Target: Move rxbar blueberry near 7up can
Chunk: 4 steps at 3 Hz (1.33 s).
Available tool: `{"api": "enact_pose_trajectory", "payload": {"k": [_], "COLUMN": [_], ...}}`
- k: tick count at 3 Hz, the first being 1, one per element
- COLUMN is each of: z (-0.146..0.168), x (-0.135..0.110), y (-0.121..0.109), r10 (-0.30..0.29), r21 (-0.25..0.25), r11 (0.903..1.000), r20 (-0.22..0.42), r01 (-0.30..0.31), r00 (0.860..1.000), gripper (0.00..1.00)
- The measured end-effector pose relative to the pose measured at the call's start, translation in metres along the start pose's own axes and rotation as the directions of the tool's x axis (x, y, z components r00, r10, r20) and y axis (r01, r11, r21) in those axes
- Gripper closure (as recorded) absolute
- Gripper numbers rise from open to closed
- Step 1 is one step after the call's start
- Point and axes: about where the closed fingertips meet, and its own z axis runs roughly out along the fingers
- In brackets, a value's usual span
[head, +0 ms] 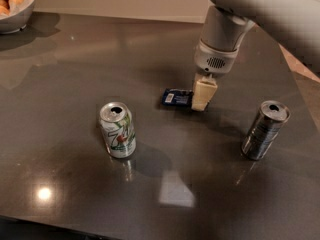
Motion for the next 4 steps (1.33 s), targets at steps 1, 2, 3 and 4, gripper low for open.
{"api": "enact_pose_trajectory", "payload": {"k": [1, 2, 3, 4], "z": [0.001, 0.007, 0.015, 0.022], "x": [-0.022, -0.041, -0.052, -0.055], "y": [0.037, 0.069, 0.094, 0.105], "r10": [-0.092, -0.175, -0.233, -0.256], "r21": [-0.045, -0.089, -0.115, -0.130], "r11": [0.9947, 0.9802, 0.9655, 0.9583], "r20": [0.015, 0.025, 0.017, 0.006], "r01": [0.093, 0.177, 0.234, 0.255], "r00": [0.996, 0.984, 0.972, 0.967], "gripper": [1.00, 1.00, 0.84, 0.60]}}
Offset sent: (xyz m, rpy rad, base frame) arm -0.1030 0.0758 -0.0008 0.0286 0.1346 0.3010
